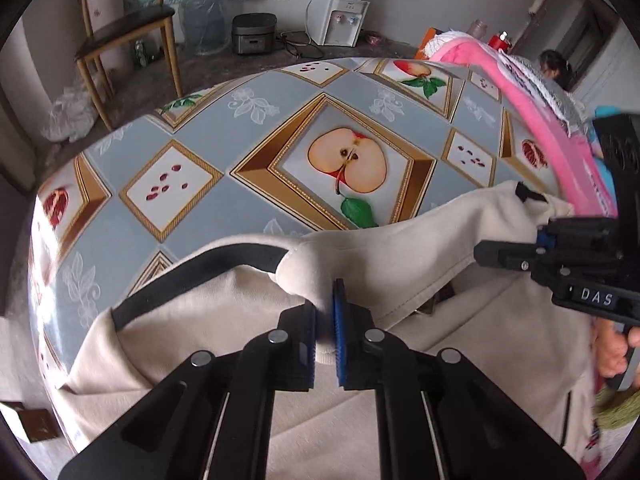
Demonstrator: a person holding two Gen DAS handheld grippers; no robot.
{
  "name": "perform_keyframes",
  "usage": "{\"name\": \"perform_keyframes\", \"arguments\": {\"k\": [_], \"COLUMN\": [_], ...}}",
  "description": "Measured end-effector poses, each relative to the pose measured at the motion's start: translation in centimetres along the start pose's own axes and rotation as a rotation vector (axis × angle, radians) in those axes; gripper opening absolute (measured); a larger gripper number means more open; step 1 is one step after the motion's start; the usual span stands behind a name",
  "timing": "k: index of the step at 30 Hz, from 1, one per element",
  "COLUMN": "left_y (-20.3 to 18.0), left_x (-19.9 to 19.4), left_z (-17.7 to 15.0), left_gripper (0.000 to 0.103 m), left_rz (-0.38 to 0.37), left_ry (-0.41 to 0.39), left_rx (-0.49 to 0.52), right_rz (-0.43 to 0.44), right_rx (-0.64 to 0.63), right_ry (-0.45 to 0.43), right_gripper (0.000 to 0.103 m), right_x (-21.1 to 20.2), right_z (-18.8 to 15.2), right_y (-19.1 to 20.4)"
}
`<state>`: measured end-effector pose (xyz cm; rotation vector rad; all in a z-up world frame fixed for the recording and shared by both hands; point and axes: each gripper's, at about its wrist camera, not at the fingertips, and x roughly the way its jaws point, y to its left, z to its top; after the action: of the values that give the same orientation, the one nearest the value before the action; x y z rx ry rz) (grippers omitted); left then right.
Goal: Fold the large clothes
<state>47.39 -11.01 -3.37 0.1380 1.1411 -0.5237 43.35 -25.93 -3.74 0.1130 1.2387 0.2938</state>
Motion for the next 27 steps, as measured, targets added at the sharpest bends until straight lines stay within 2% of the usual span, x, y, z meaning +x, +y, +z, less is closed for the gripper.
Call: {"name": "perform_keyframes", "arguments": {"k": [8, 10, 11, 13, 14, 15, 18, 20, 21, 22, 24, 27], "left_y": [-2.7, -2.8, -2.9, -3.0, -3.0, -3.0, -2.7, -2.7, -2.6, -2.6, -2.5, -2.0], "left_x": [0.2, 0.4, 0.6, 0.8, 0.8, 0.7, 0.5, 0.5, 0.5, 0.5, 0.5, 0.4], "left_z": [-1.9, -1.8, -1.8, -1.6, -1.5, -1.6, -1.7, -1.8, -1.8, -1.8, -1.7, -1.7], "left_gripper": [0.008, 0.008, 0.008, 0.008, 0.008, 0.008, 0.008, 0.008, 0.008, 0.008, 0.008, 0.008], "left_rz": [0.116, 0.134, 0.140, 0.153, 0.152, 0.149, 0.132, 0.126, 0.123, 0.119, 0.114, 0.086], "left_ry": [-0.029, -0.030, -0.029, -0.027, -0.027, -0.027, -0.027, -0.027, -0.028, -0.028, -0.026, -0.026], "left_rx": [0.235, 0.244, 0.242, 0.238, 0.236, 0.233, 0.228, 0.225, 0.219, 0.210, 0.196, 0.150], "right_rz": [0.030, 0.038, 0.060, 0.052, 0.039, 0.039, 0.036, 0.002, -0.051, -0.051, -0.057, -0.026], "right_rx": [-0.048, -0.035, 0.016, 0.054, 0.068, 0.068, 0.143, 0.177, 0.220, 0.220, 0.185, 0.088], "right_ry": [0.024, 0.016, 0.009, -0.011, -0.031, -0.031, -0.099, -0.129, -0.209, -0.209, -0.308, -0.301], "right_gripper": [0.017, 0.017, 0.018, 0.035, 0.053, 0.062, 0.067, 0.067, 0.067, 0.062, 0.049, 0.035], "right_x": [0.2, 0.1, -0.1, -0.8, -1.7, -1.7, -5.8, -7.2, -9.8, -9.8, -12.4, -10.3], "right_z": [-3.0, -3.1, -3.1, -3.4, -3.9, -3.9, -6.3, -6.8, -7.2, -7.2, -6.4, -4.3], "right_y": [-1.0, -1.2, -2.0, -2.6, -3.1, -3.1, -5.3, -6.1, -6.9, -6.9, -5.4, -1.2]}}
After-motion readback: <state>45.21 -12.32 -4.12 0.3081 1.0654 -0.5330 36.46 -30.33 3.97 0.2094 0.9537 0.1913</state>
